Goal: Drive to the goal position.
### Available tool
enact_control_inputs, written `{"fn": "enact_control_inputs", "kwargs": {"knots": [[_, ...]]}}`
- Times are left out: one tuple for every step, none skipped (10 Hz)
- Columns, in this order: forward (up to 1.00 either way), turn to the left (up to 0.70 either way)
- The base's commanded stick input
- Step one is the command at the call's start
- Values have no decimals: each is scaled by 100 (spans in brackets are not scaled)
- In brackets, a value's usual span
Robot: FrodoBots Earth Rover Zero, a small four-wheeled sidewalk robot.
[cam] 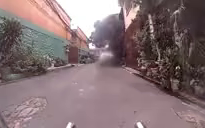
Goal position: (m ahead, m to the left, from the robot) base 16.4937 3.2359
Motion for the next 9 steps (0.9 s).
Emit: {"fn": "enact_control_inputs", "kwargs": {"knots": [[70, 0], [70, 0], [70, 0], [70, 1], [70, 0], [70, 0], [70, 0], [70, 0], [70, 0]]}}
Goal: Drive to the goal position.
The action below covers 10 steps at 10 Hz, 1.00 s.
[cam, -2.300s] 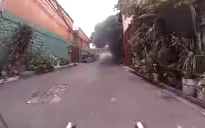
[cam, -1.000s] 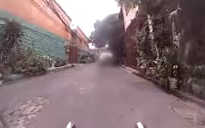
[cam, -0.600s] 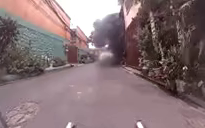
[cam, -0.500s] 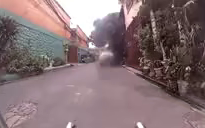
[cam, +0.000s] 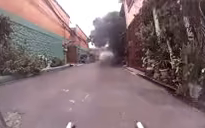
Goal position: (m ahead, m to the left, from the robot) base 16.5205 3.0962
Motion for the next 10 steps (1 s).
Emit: {"fn": "enact_control_inputs", "kwargs": {"knots": [[70, 3], [70, 7], [70, 11], [70, 14], [70, 6], [70, 1], [70, 1], [70, 1], [70, 1], [70, 6]]}}
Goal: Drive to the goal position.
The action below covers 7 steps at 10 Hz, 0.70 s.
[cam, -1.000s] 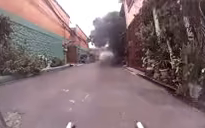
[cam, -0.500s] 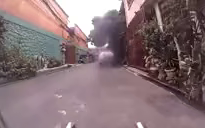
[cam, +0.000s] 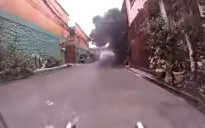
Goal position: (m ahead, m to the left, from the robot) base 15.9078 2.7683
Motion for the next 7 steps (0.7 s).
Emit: {"fn": "enact_control_inputs", "kwargs": {"knots": [[70, 14], [70, 14], [70, 14], [70, 14], [70, 14], [70, 14], [70, 13]]}}
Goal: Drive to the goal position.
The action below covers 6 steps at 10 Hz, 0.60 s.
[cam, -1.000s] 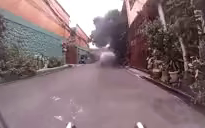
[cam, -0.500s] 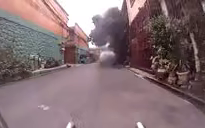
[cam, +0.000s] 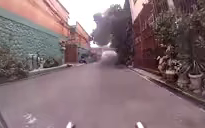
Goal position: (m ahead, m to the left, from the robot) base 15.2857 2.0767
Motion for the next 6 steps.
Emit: {"fn": "enact_control_inputs", "kwargs": {"knots": [[70, 9], [70, 5], [70, 1], [70, 0], [70, 0], [70, 0]]}}
